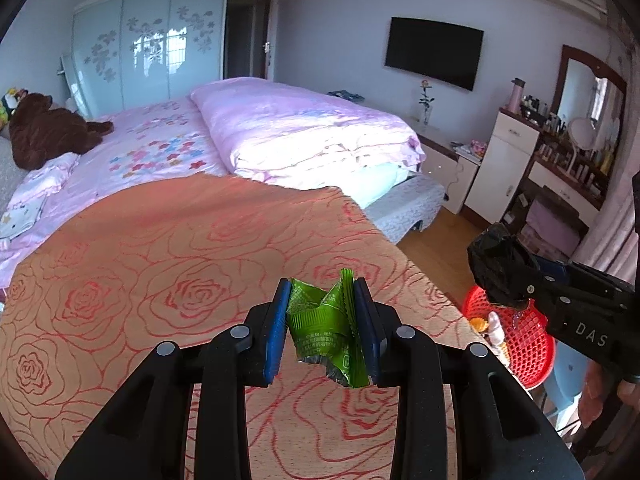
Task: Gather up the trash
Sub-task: 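Carry the green packet and black bag over the red wastebasket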
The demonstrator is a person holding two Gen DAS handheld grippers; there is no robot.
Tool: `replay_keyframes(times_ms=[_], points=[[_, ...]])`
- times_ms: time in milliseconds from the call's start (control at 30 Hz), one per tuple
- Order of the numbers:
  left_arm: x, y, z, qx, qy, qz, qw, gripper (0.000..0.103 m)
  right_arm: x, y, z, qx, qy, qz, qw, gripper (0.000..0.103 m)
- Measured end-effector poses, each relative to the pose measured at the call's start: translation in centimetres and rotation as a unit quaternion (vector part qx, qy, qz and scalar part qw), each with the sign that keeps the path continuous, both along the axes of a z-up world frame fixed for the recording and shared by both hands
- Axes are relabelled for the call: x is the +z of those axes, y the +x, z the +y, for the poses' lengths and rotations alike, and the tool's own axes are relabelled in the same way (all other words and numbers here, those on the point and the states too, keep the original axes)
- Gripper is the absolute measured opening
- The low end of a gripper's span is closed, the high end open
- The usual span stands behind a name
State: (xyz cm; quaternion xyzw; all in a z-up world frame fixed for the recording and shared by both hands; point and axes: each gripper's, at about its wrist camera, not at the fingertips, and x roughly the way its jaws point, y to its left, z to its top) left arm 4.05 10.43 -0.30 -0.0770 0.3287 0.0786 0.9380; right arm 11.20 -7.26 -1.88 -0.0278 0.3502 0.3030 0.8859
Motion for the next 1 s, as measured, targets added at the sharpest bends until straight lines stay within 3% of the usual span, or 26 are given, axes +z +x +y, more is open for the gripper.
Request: replay_keyframes(times_ms=[400, 1000], points=[[1.0, 1.2, -2.4, -0.042, -0.028, -0.011, 0.9987, 0.03, 0.6, 0.2, -4.8, -0.047, -0.007, -0.006, 0.999, 0.035], [1.9, 5.5, -11.0, -0.121, -0.01, -0.007, 0.9926, 0.03, -0.6, 0.8, -12.6, -0.138, -0.015, 0.002, 0.99, 0.035]])
